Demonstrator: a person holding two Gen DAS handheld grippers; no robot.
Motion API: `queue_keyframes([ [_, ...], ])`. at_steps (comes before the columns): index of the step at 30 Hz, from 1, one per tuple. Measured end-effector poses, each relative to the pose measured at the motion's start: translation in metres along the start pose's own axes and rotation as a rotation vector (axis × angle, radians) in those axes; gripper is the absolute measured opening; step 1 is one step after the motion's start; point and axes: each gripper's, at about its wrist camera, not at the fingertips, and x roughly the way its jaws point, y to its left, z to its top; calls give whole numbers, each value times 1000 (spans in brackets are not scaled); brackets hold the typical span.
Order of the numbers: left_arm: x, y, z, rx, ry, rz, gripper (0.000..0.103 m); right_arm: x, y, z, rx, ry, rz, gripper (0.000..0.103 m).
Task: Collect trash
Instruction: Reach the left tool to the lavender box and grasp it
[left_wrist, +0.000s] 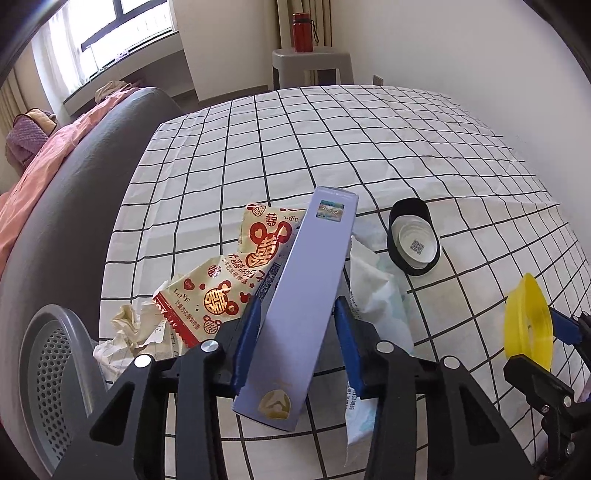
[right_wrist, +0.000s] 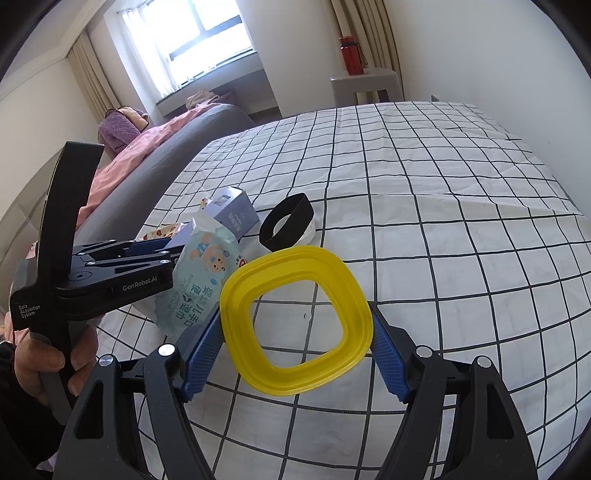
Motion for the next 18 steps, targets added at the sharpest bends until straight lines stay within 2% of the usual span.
queue_keyframes([
  [17,17,-10,12,-5,16,-88,40,-2,-2,0,5,-5,3,72],
  [18,17,-10,12,-6,14,-88,36,-2,-2,0,5,-6,3,72],
])
